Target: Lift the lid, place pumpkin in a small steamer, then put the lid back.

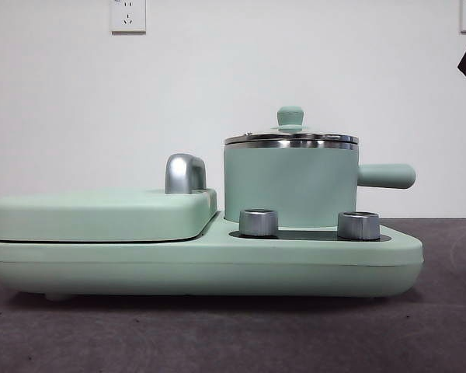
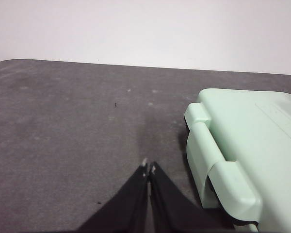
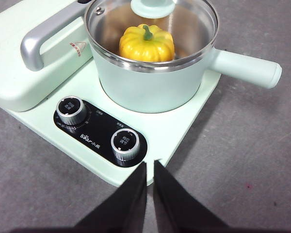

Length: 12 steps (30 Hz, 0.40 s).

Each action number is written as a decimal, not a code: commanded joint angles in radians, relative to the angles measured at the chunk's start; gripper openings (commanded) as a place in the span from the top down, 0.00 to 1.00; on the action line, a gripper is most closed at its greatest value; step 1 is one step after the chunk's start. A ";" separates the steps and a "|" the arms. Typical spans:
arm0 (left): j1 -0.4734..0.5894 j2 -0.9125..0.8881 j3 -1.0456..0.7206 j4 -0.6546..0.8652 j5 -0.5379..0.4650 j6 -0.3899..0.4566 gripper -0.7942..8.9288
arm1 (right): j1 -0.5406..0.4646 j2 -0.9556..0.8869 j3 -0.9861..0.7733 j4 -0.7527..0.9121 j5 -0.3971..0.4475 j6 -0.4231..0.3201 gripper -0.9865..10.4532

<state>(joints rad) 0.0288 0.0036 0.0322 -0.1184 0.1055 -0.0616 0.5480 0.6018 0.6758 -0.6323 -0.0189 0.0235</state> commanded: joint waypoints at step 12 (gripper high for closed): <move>0.001 0.000 -0.019 0.011 -0.001 0.016 0.91 | -0.006 -0.008 -0.005 0.032 0.031 -0.055 0.90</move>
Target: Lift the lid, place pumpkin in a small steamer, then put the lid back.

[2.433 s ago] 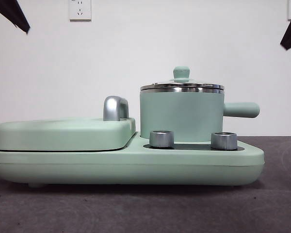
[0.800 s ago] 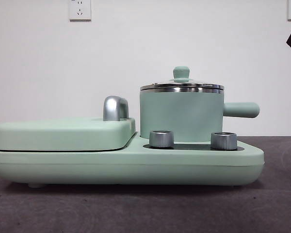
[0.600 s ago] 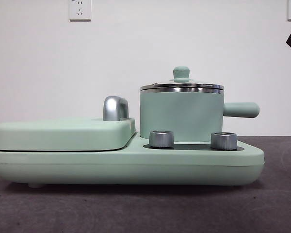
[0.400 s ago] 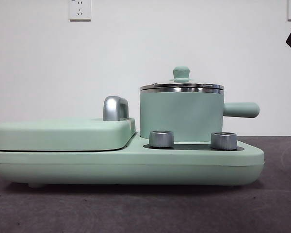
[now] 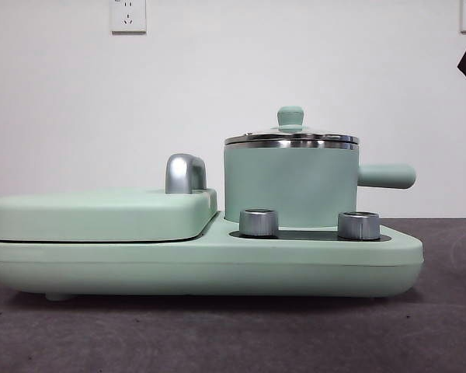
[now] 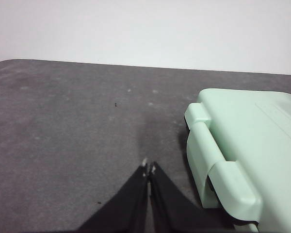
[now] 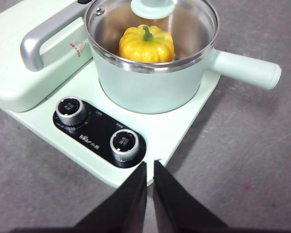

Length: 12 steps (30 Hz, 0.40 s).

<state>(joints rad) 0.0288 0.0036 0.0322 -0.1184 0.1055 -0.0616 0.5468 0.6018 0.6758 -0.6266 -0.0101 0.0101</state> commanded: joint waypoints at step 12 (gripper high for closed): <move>0.001 0.000 -0.019 0.011 -0.001 0.016 0.91 | -0.352 -0.459 -0.508 0.436 0.033 -0.050 0.90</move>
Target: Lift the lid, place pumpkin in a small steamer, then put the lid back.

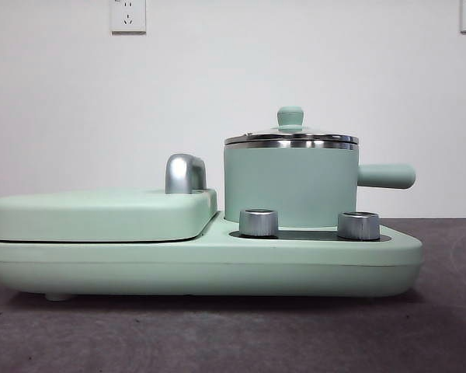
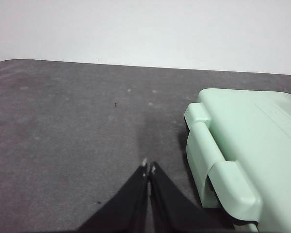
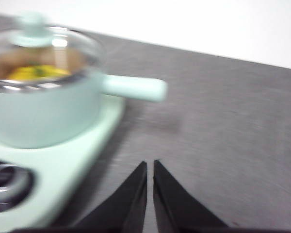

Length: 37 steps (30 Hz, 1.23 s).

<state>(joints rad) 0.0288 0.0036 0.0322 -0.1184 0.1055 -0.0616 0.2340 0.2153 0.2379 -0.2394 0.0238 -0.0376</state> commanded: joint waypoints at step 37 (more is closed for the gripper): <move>0.001 0.000 -0.019 0.011 -0.001 0.016 0.91 | -0.114 -0.212 -0.225 0.135 0.006 0.005 0.90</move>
